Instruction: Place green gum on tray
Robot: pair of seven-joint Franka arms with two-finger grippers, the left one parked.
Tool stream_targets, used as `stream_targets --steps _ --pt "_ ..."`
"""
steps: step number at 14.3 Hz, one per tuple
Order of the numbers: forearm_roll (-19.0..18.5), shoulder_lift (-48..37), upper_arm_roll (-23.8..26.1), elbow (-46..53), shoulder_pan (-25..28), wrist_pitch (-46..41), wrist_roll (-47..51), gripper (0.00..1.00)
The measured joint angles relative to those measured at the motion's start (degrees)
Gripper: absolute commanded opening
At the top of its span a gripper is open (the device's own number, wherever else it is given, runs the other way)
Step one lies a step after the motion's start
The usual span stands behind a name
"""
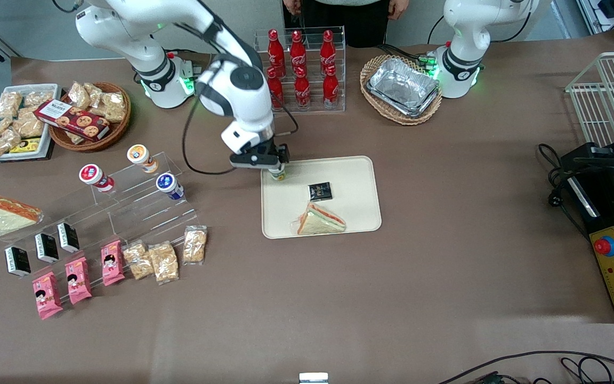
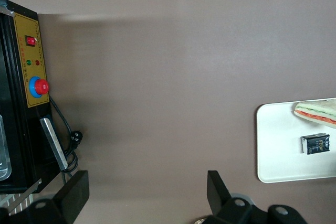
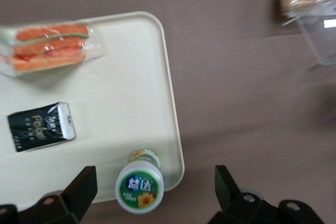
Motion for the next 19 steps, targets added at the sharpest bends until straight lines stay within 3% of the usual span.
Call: stream_targets --steps 3,5,6,9,11,14,19 --pt "16.0 -9.8 -0.4 2.3 -2.8 -12.3 -13.8 1.0" --pt "21.1 -16.2 -2.9 4.8 -6.6 -22.4 -24.8 1.0" --pt "21.6 -18.9 -6.6 6.0 -7.8 -26.8 -30.7 1.0" --pt "21.6 -22.7 -23.8 9.2 -9.4 -35.4 -51.5 1.0" --pt "19.1 -22.6 -32.9 10.9 -10.6 -36.9 -62.5 1.0" --pt "15.7 -22.2 -34.9 12.7 -12.8 -37.0 -67.4 1.0" --pt "15.0 -20.5 -34.2 16.0 -12.9 -37.0 -67.4 1.0"
